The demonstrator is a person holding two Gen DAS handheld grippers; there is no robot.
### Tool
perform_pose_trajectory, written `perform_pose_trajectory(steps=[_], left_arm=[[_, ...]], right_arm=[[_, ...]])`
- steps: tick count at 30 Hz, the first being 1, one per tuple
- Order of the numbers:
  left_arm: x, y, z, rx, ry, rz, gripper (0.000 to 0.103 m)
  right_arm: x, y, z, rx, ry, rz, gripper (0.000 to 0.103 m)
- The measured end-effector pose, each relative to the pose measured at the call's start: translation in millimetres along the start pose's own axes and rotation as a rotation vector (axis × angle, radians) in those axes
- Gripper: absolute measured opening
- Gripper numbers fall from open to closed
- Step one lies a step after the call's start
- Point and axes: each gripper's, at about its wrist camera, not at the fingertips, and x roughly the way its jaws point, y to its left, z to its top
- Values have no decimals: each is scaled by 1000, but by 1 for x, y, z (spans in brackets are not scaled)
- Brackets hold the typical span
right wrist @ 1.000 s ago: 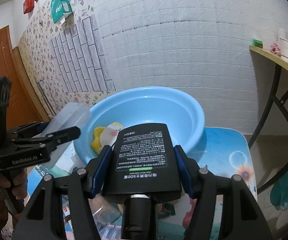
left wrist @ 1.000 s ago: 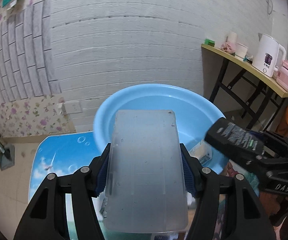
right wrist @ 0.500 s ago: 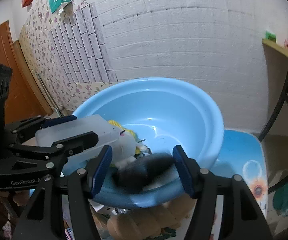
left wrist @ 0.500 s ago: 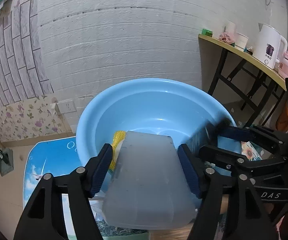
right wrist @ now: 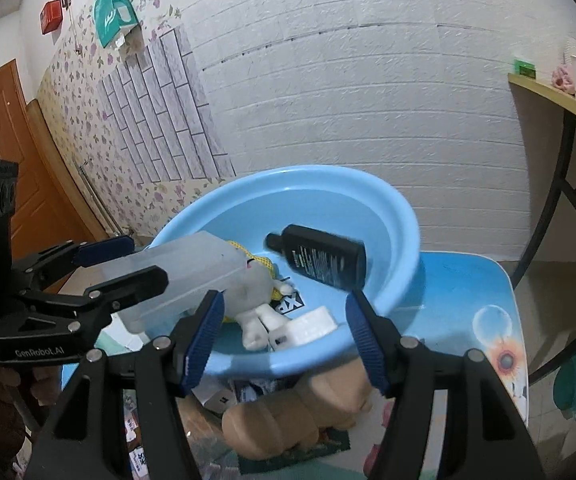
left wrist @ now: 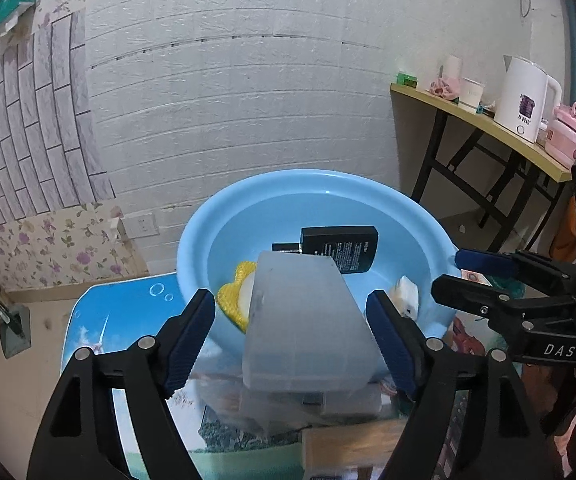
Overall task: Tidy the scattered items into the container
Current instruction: 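Drop the black bottle into the basin with right tool while left tool drops the clear box in, then grasp the beige plush toy with right tool while left tool grasps the strapped toothpick box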
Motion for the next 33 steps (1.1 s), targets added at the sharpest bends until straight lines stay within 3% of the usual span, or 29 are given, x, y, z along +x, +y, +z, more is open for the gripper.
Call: perform_pose_trajectory(steps=[13, 19, 27, 28, 30, 33], left_arm=[[-48, 16, -21, -15, -56, 57, 80], [-34, 31, -26, -39, -24, 105, 82], [-2, 31, -17, -40, 7, 79, 83], [2, 29, -16, -40, 12, 73, 83], [4, 25, -16, -40, 14, 56, 83], [0, 17, -21, -17, 8, 34, 83]], right_arm=[[-14, 2, -15, 5, 11, -14, 63], [-13, 5, -19, -4, 15, -13, 63], [-4, 1, -34, -10, 61, -46, 64], [-3, -1, -36, 2, 67, -52, 66], [1, -6, -40, 26, 85, -65, 85], [4, -10, -45, 36, 102, -91, 86]])
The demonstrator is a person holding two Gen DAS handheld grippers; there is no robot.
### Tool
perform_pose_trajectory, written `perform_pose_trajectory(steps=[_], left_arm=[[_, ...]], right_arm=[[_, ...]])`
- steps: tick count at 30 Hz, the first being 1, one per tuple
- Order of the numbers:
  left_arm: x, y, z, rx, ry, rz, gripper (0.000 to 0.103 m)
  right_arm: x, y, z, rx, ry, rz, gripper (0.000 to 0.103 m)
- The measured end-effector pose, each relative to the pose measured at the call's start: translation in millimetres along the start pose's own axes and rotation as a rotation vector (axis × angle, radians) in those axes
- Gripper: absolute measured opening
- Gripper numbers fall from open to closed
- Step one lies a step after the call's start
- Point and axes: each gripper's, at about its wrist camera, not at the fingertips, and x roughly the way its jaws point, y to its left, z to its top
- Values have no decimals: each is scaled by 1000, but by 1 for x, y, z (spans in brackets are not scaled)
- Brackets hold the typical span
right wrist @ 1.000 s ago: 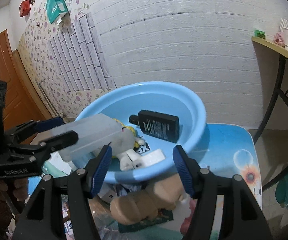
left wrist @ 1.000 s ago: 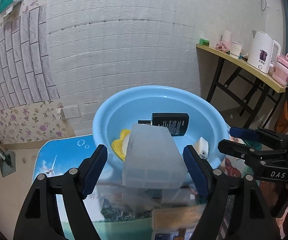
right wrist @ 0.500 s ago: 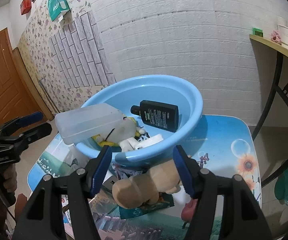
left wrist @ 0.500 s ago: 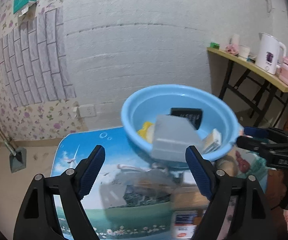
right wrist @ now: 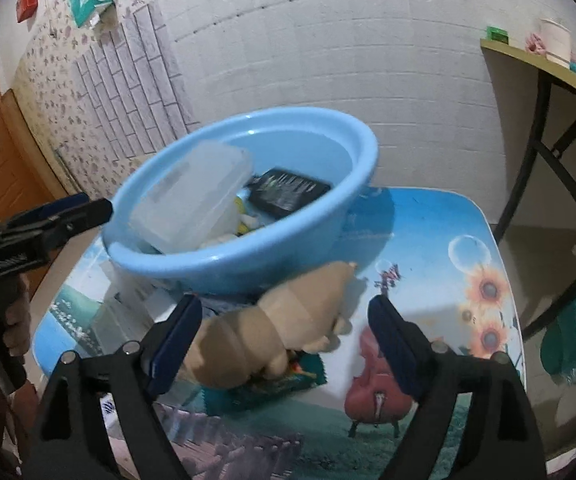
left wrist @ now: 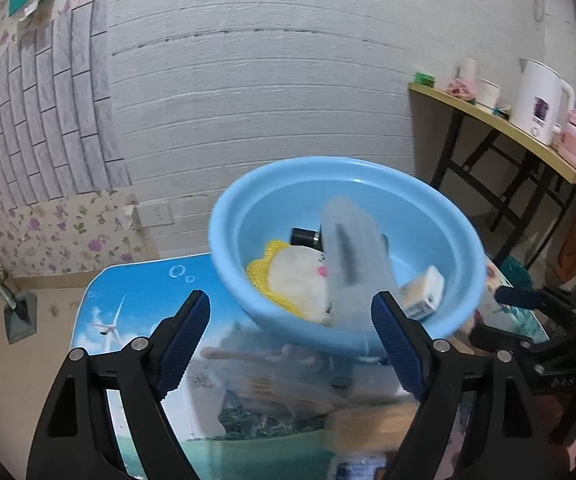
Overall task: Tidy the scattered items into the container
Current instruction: 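Grasp the beige plush toy with right tool while left tool grasps the strapped toothpick box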
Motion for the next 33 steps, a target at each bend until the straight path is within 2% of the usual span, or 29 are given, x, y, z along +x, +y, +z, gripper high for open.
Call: perform_pose_trajectory(steps=[11, 14, 20, 23, 29, 33], left_arm=[[-28, -1, -49, -48, 68, -51, 91], [-35, -3, -69, -75, 113, -77, 92], [-29, -15, -101, -65, 215, -113, 92], [-25, -21, -108, -63, 251, -133, 92], [-19, -42, -114, 25, 262, -158, 94], [-12, -50, -113, 35, 268, -153, 94]], right_arm=[[1, 5, -12, 25, 24, 51, 87], [-7, 11, -16, 3, 8, 52, 87], [-8, 11, -28, 21, 42, 56, 87], [-6, 14, -31, 31, 47, 62, 87], [0, 22, -33, 42, 47, 64, 87], [10, 21, -30, 93, 56, 65, 87]])
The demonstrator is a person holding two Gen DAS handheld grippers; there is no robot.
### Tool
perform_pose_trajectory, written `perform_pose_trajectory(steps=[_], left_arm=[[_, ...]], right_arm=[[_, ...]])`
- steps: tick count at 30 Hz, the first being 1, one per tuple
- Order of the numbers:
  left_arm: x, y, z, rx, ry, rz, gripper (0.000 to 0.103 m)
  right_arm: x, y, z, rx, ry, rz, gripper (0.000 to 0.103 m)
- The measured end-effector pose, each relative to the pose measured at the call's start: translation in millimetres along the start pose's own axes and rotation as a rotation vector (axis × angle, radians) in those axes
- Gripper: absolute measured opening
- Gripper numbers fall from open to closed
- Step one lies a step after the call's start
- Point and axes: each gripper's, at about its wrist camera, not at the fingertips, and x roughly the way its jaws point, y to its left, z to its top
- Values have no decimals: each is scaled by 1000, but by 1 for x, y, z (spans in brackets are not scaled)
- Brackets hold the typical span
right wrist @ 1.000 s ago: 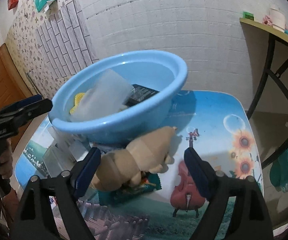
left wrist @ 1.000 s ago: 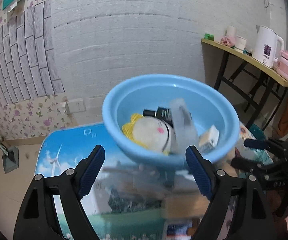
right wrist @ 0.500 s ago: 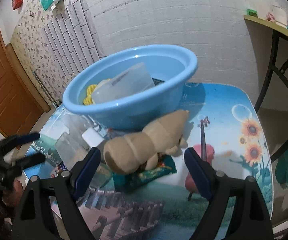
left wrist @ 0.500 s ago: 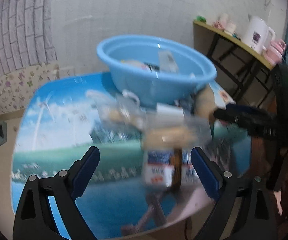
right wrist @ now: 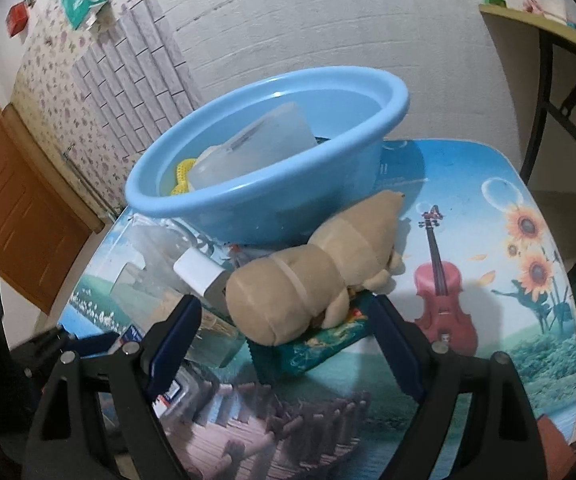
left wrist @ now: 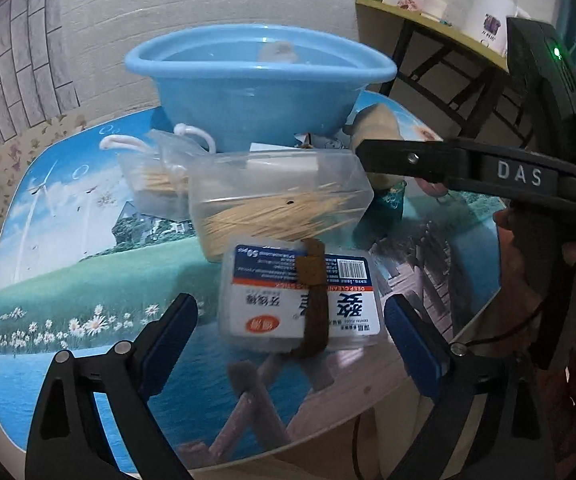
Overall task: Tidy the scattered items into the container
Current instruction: 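Grasp the beige plush toy with right tool while left tool grasps the strapped toothpick box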
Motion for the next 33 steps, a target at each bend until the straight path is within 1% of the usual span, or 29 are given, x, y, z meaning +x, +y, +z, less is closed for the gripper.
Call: perform_pose_trajectory(steps=[1, 3, 4, 5, 6, 7, 8, 11, 16, 19, 23, 25, 27, 29, 31, 32, 33], left_arm=[[2, -1, 1, 3, 3, 4, 94], [5, -6, 0, 19, 7, -11, 94], [7, -8, -1, 26, 8, -17, 92], [8, -9, -1, 30, 5, -12, 86], [7, -10, -2, 43, -13, 4, 82], [7, -10, -3, 41, -15, 0, 82], [6, -8, -3, 33, -19, -11, 82], [1, 1, -5, -11, -28, -22, 82], [-17, 28, -6, -74, -75, 20, 82], [-25, 52, -7, -122, -85, 78, 82], [-25, 88, -4, -214, -79, 141, 82], [-25, 103, -6, -250, -76, 164, 82], [-24, 115, -7, -271, -69, 182, 82], [-22, 120, -8, -282, -58, 195, 82], [-17, 123, -7, -291, -42, 203, 82], [-16, 123, -8, -295, -37, 205, 82], [-13, 124, -8, -302, -27, 207, 82]], right_arm=[[3, 0, 1, 10, 6, -10, 87], [7, 0, 3, 15, 7, -25, 86], [9, 1, 4, 12, 2, -34, 86], [10, 3, 4, 3, -7, -40, 85], [10, 4, 4, -9, -14, -47, 74], [11, 6, 4, -29, -20, -72, 67], [12, 6, 3, -41, -14, -75, 62], [7, 0, 2, -29, -22, -49, 60], [-18, -14, -2, -49, -83, -50, 60], [-30, -29, -5, -53, -93, -80, 60], [-31, -53, -15, -18, -57, -123, 60], [-28, -60, -23, -15, -35, -126, 60], [-27, -58, -28, -53, -23, -144, 61], [-26, -50, -33, -130, -12, -166, 63], [-25, -46, -36, -170, 6, -182, 63], [-25, -46, -38, -172, 12, -184, 66], [-24, -49, -40, -161, 22, -185, 72]])
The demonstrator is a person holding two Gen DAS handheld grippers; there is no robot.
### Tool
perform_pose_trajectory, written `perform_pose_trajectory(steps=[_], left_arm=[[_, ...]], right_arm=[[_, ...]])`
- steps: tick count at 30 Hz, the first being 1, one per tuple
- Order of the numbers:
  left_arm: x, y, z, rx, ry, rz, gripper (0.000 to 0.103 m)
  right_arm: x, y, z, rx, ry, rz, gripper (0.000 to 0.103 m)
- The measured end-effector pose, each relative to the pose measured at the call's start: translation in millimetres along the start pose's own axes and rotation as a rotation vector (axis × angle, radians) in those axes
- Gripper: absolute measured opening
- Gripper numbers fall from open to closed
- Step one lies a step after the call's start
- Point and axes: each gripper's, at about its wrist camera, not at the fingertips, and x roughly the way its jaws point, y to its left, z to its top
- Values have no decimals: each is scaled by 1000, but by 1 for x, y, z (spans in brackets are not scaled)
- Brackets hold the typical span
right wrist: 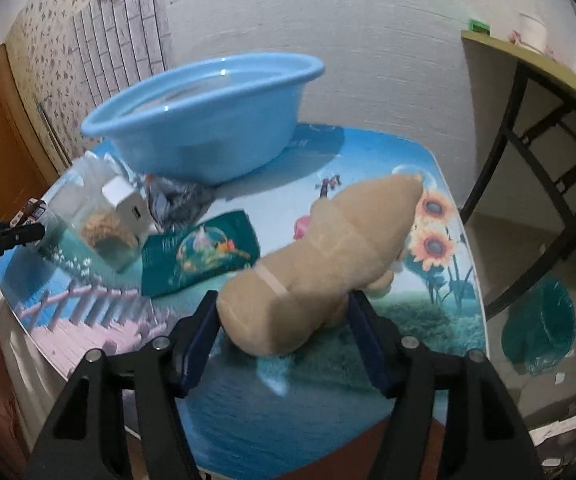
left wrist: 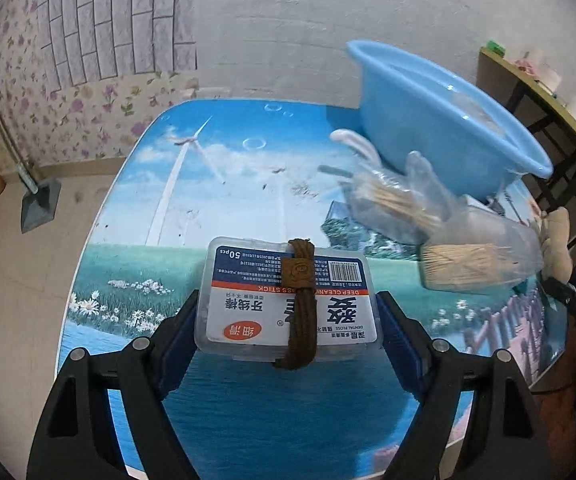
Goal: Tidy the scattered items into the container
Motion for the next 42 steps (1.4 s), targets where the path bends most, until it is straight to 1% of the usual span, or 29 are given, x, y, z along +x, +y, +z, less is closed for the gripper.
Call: perform_pose_trajectory(steps=[1, 2, 3, 7, 10, 11, 12, 13, 15, 20, 28, 34, 38, 42], left_arm=[[1, 1, -1, -4, 6, 1, 82], [3, 1, -1, -1, 4, 6, 83], [5, 0, 0, 6, 2, 13, 82], [7, -2, 1, 23, 2, 23, 82], [9, -3, 2, 31, 2, 38, 82], [9, -4, 2, 35, 0, 42, 83], [10, -4, 2, 40, 0, 47, 83], [10, -5, 2, 45, -1, 50, 84], [12, -7, 2, 54, -2, 52, 87], [13, -10, 1, 69, -3, 52, 91], [10, -8, -1, 63, -17, 39, 93], [11, -9, -2, 63, -19, 49, 93], [12, -13, -2, 88, -6, 77, 93], [12, -12, -1, 82, -6, 74, 94]], right_arm=[[4, -2, -3, 25, 15, -7, 76], [8, -3, -3, 36, 22, -14, 83], [9, -2, -4, 32, 5, -39, 87], [17, 1, 3, 26, 3, -72, 87], [27, 1, 10, 21, 3, -87, 90], [29, 1, 12, 21, 4, -90, 94], [33, 0, 15, 20, 7, -89, 103], [37, -1, 17, 21, 20, -89, 103], [40, -2, 20, 20, 20, -89, 103], [40, -4, 17, 14, -23, -86, 103], [39, -5, 16, 16, -43, -88, 103], [39, -4, 16, 14, -45, -89, 103], [39, -3, 15, 13, -47, -87, 103], [39, -3, 16, 15, -45, -89, 103]])
